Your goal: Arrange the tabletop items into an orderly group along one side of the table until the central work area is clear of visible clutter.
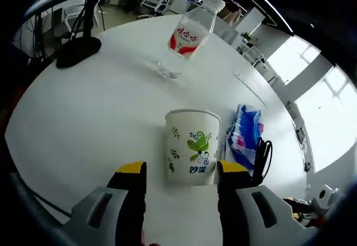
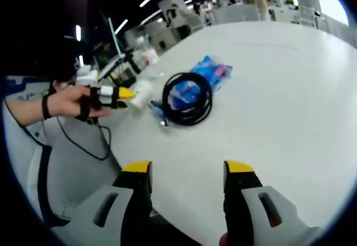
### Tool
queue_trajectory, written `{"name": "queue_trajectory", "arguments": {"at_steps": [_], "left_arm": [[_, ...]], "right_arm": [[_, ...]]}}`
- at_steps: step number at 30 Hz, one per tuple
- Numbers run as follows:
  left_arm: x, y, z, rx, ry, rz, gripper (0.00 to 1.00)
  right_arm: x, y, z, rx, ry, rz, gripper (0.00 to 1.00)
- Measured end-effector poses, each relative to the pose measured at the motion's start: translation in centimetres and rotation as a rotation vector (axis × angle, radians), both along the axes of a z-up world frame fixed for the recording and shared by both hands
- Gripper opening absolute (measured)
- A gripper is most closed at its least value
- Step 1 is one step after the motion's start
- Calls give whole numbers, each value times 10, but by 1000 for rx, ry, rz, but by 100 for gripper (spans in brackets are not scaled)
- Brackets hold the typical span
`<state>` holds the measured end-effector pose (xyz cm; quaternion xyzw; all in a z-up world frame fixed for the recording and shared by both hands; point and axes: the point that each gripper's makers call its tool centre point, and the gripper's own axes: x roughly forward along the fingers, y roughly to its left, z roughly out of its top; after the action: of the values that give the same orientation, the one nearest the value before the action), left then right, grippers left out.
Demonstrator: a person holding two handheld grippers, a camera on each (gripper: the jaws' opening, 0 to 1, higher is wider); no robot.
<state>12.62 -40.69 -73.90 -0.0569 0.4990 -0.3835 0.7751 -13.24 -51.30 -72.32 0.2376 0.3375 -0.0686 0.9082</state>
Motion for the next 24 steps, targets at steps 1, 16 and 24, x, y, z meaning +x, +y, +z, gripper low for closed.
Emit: {"name": "queue_trajectory", "arguments": {"at_steps": [1,16,24], "left_arm": [[0,-1,-1,4,-1,-5,50],[4,-14,-12,41,-32,-40,39],[-2,-8,-8,6,-11,-29,38]], "right_arm": [[1,0,0,0,-1,2,49],[-2,6,1,0,6,3,49],[-8,3,0,1,11,-9,49]]}}
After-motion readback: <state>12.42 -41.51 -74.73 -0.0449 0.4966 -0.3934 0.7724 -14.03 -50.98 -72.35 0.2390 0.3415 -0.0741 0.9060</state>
